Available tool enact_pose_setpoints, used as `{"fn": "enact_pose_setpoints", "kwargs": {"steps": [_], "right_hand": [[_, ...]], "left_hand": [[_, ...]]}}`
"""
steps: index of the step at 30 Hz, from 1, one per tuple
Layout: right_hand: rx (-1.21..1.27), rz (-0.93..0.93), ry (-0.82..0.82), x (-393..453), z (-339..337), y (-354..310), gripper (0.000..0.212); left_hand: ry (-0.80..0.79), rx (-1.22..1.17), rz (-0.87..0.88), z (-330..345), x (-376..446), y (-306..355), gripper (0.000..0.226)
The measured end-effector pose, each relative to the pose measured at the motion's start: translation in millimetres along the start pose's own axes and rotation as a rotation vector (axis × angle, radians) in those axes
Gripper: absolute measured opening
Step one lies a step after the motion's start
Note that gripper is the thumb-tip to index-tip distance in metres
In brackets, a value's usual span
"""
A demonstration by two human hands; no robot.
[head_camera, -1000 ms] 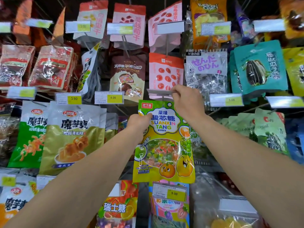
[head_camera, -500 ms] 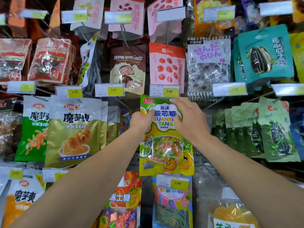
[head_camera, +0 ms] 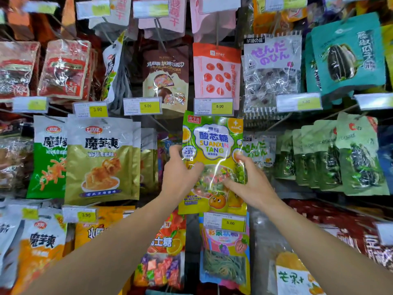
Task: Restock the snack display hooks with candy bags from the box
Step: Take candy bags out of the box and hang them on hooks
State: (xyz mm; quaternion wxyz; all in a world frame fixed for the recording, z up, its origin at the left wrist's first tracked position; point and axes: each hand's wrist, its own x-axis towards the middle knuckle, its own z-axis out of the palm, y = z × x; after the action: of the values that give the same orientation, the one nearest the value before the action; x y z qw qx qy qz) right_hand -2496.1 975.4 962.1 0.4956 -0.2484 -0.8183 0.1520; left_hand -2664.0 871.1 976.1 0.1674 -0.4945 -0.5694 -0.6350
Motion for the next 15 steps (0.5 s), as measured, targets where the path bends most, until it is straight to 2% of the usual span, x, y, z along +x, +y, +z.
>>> {"fn": "enact_pose_setpoints", "kwargs": {"steps": [3,7,9,15], "right_hand": [[-0.040,0.007,-0.011,-2,-1,-2,0.077],[-0.124,0.024,0.018,3,3,0,0.079],[-0.169,0.048,0.041,8,7,2,0.078],[-0.297,0.101,0.021,30,19,9,0.069]], "left_hand": [[0.031,-0.016,0.045,-2,-7,-8,0.056],[-0.049,0.135,0.122,-2,-8,-24,0.038],[-0.112,0.187,0.075,-1,-1,-29,0.035],[-0.275,0.287,-0.070,6,27,-31,0.053]]}}
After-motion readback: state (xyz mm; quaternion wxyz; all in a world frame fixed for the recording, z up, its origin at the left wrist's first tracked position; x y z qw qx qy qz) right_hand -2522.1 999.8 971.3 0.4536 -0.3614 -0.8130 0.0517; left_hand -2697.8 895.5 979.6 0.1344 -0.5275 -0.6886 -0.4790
